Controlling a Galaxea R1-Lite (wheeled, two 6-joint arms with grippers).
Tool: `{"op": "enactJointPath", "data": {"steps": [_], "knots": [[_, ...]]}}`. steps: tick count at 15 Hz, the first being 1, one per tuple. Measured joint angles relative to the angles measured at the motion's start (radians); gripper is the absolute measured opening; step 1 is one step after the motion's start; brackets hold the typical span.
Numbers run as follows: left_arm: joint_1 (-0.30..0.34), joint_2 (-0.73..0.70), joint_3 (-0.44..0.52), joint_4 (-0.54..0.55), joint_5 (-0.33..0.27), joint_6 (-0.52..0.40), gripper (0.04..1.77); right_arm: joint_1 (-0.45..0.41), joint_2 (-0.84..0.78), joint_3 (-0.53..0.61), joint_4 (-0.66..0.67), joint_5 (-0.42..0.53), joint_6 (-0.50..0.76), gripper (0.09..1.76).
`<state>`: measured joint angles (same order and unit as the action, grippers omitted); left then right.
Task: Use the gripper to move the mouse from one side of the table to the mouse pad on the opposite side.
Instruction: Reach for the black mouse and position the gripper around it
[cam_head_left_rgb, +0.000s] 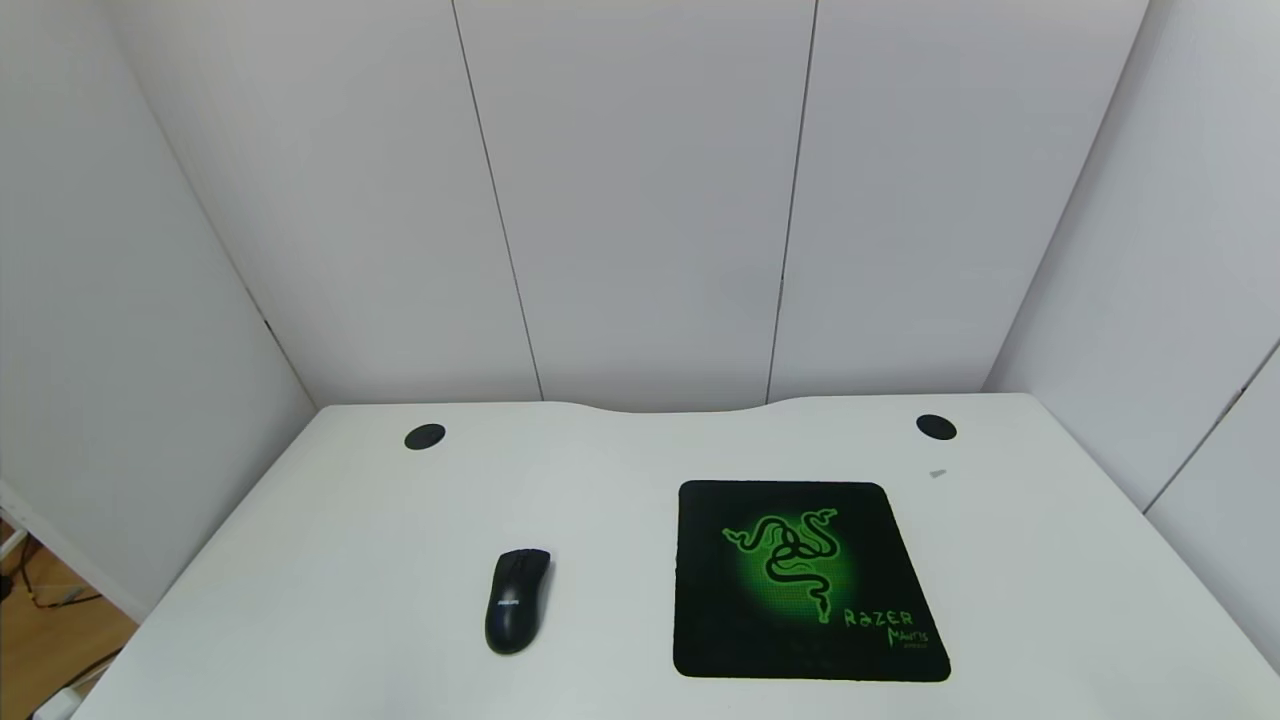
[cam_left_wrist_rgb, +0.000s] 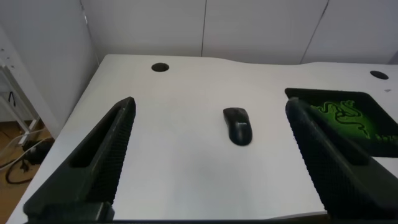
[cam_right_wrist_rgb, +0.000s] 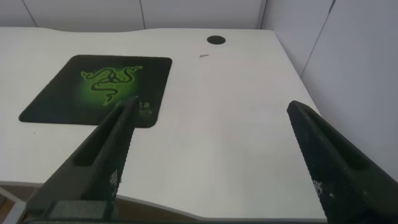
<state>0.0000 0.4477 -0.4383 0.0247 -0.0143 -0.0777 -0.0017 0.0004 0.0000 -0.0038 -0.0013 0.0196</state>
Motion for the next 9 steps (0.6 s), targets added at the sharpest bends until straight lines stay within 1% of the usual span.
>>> {"op": "enactJointPath", "data": {"steps": [5, 6, 7, 9], "knots": [[0.000, 0.000, 0.000, 0.000, 0.000, 0.000, 1.72, 0.000, 0.000, 0.000, 0.000, 0.000, 0.000, 1.71], [0.000, 0.096, -0.077, 0.014, 0.002, -0.003, 1.72, 0.000, 0.000, 0.000, 0.000, 0.000, 0.001, 1.71], [0.000, 0.112, -0.090, 0.021, 0.003, -0.003, 1.72, 0.000, 0.000, 0.000, 0.000, 0.000, 0.001, 1.71], [0.000, 0.222, -0.201, 0.101, 0.002, -0.007, 1.72, 0.000, 0.000, 0.000, 0.000, 0.000, 0.000, 1.71]]}}
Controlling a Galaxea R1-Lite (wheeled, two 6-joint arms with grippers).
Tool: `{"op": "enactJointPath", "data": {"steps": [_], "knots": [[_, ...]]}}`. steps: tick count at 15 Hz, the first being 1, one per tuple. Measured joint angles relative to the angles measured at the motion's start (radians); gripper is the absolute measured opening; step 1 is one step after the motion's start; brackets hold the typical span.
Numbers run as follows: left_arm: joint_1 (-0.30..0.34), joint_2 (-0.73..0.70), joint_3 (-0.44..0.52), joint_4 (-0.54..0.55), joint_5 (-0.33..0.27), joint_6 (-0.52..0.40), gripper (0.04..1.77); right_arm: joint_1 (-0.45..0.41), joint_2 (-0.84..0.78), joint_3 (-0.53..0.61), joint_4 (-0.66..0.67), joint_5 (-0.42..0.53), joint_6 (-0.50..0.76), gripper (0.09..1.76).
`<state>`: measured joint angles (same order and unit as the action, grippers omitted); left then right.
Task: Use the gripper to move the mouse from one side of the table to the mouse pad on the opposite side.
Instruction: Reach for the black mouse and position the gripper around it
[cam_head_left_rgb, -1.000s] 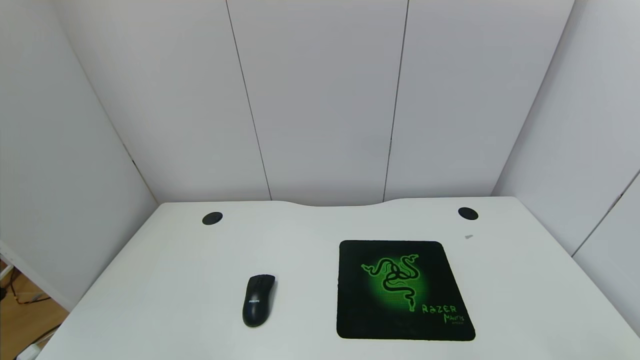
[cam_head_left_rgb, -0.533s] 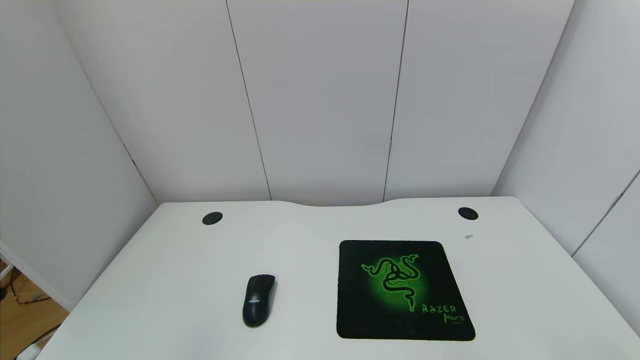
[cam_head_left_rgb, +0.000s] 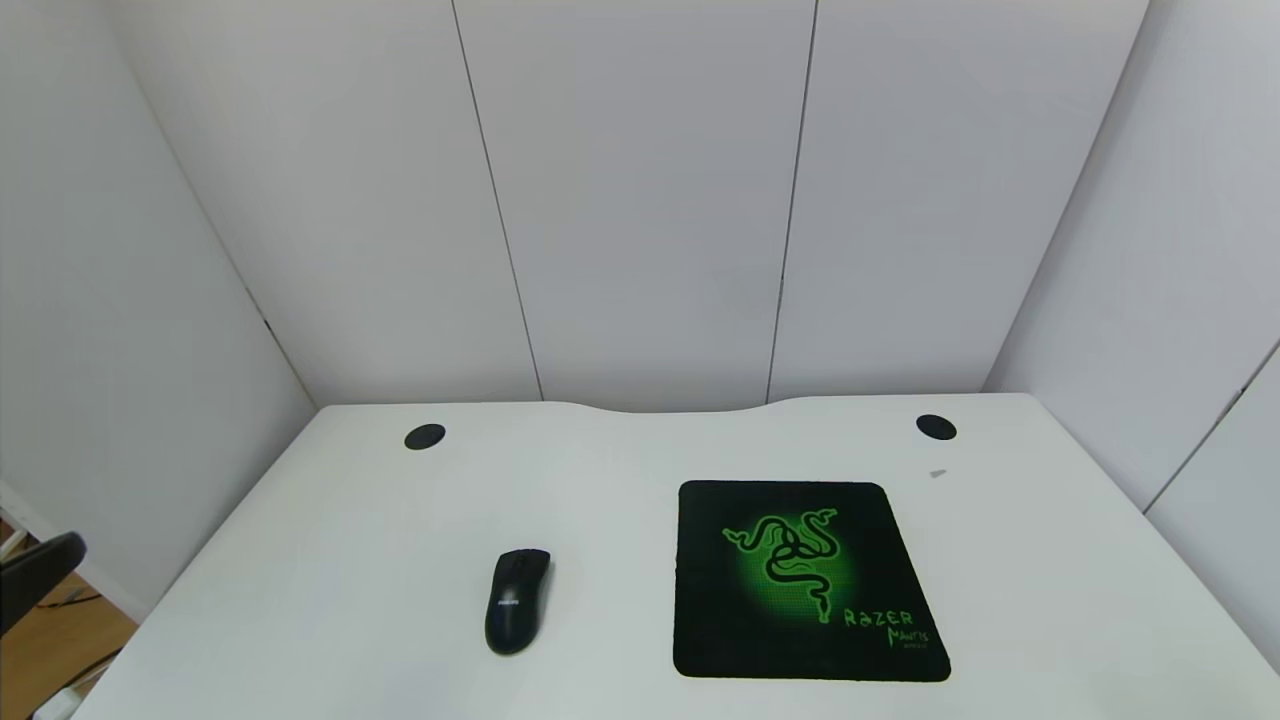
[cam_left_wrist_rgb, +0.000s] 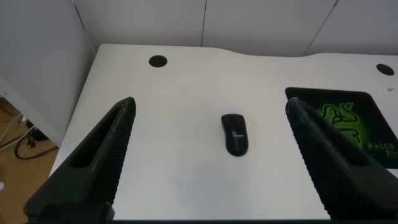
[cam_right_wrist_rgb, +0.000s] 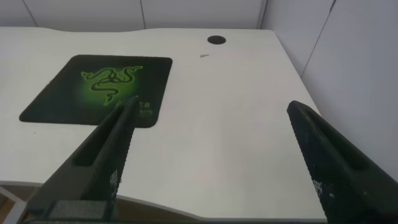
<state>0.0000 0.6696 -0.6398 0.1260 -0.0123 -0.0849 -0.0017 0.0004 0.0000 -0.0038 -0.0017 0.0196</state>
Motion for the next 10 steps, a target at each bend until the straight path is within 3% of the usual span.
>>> {"op": "enactJointPath", "data": {"steps": [4, 10], "knots": [[-0.018, 0.219, -0.201, 0.226, -0.006, -0.041, 1.72, 0.000, 0.000, 0.000, 0.000, 0.000, 0.000, 1.71], [-0.144, 0.521, -0.439, 0.460, 0.003, -0.184, 1.72, 0.000, 0.000, 0.000, 0.000, 0.000, 0.000, 1.71]]}}
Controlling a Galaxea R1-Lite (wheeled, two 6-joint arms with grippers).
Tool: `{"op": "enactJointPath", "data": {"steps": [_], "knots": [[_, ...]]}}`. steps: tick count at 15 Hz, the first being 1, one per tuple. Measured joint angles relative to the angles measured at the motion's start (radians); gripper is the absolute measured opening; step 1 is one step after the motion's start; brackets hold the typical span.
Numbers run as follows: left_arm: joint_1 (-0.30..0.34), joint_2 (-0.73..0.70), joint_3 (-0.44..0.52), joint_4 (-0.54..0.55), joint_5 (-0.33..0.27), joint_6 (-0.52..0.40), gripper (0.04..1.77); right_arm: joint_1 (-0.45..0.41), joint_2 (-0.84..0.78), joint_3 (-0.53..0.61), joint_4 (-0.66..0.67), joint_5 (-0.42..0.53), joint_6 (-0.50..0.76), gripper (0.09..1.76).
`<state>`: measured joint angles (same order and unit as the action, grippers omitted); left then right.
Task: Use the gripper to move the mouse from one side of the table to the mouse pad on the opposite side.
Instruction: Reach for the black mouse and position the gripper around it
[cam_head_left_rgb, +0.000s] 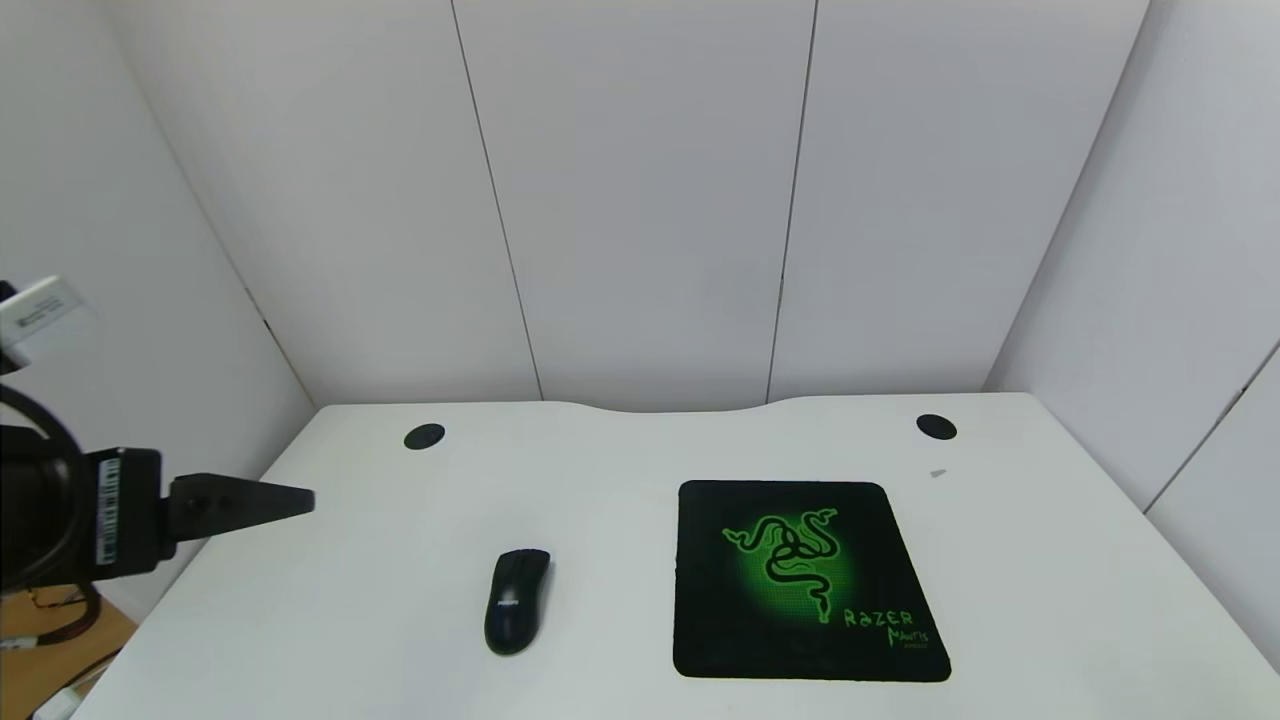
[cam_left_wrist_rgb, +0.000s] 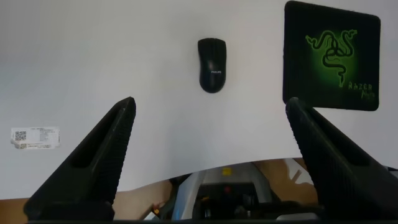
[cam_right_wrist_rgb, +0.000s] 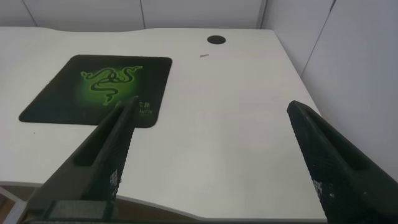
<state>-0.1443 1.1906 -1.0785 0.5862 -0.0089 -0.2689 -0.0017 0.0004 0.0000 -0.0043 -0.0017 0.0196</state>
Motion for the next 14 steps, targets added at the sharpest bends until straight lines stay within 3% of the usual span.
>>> {"op": "enactJointPath", "data": {"steps": [5, 13, 14], "knots": [[-0.059, 0.240, -0.126, 0.062, 0.017, -0.038, 1.72, 0.000, 0.000, 0.000, 0.000, 0.000, 0.000, 1.71], [-0.060, 0.243, -0.128, 0.062, 0.018, -0.038, 1.72, 0.000, 0.000, 0.000, 0.000, 0.000, 0.000, 1.71], [-0.077, 0.305, -0.150, 0.063, 0.041, -0.042, 1.72, 0.000, 0.000, 0.000, 0.000, 0.000, 0.000, 1.71]]}}
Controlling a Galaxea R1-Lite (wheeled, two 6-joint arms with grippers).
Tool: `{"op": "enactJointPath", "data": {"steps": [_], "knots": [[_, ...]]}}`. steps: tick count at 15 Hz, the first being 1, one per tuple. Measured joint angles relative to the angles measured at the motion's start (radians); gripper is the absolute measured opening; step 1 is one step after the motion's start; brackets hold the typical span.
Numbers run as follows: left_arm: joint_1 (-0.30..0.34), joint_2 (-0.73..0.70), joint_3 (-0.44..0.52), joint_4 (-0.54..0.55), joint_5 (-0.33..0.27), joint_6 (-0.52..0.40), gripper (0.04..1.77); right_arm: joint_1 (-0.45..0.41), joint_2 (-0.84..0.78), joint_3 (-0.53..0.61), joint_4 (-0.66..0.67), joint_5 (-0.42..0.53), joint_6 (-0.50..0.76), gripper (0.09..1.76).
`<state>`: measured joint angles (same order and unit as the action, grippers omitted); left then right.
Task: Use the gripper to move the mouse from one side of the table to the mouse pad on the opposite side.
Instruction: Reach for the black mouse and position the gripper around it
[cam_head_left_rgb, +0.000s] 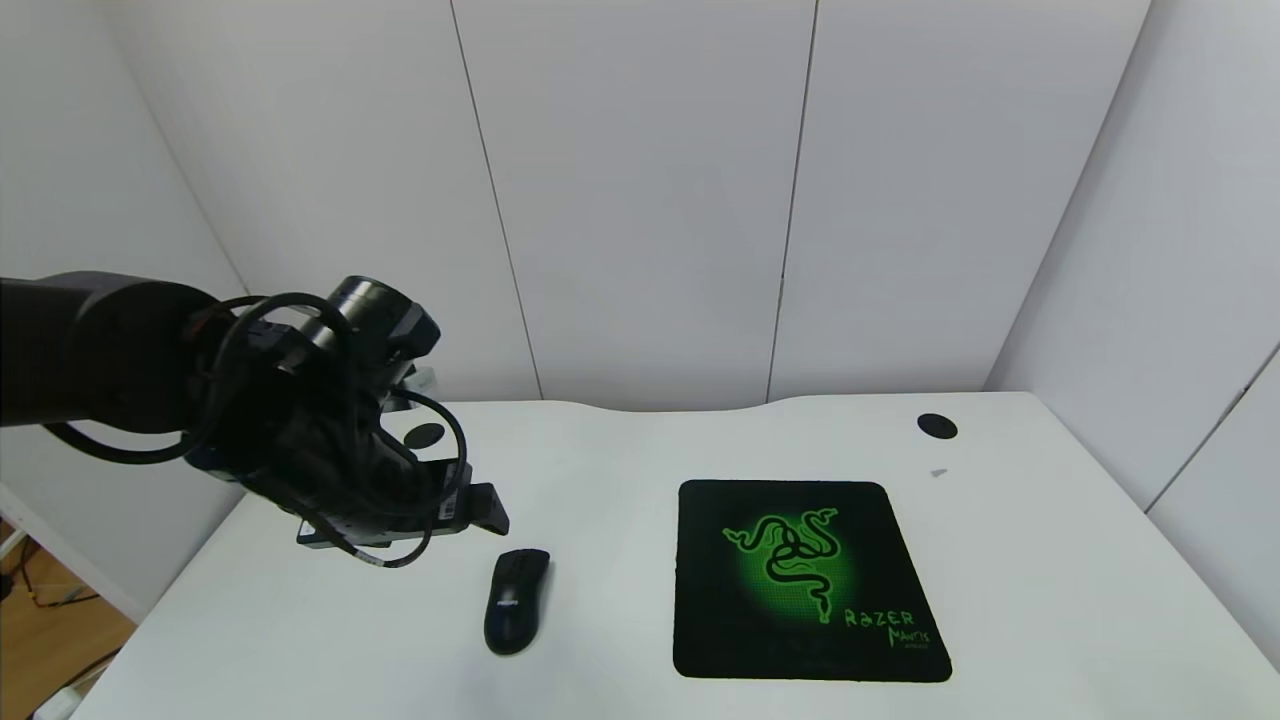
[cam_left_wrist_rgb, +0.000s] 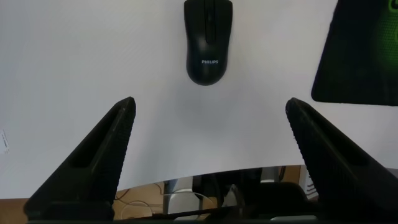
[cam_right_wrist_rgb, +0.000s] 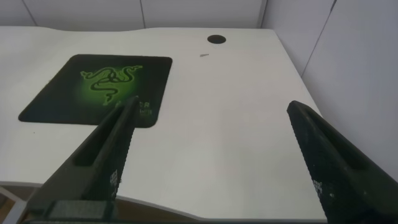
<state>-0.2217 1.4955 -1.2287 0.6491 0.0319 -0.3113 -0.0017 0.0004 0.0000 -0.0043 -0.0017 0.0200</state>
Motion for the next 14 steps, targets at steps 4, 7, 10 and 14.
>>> {"op": "enactJointPath", "data": {"steps": [4, 7, 10, 14], "knots": [[-0.102, 0.385, -0.116, -0.016, 0.087, -0.097, 1.72, 0.000, 0.000, 0.000, 0.000, 0.000, 0.000, 1.71], [-0.102, 0.456, -0.110, -0.085, 0.079, -0.100, 1.72, 0.000, 0.000, 0.000, 0.000, 0.000, 0.000, 1.71], [-0.103, 0.518, -0.074, -0.180, 0.074, -0.099, 1.72, 0.000, 0.000, 0.000, 0.000, 0.000, 0.000, 1.71], [-0.114, 0.568, -0.044, -0.207, 0.072, -0.094, 1.72, 0.000, 0.000, 0.000, 0.000, 0.000, 0.000, 1.71]]}}
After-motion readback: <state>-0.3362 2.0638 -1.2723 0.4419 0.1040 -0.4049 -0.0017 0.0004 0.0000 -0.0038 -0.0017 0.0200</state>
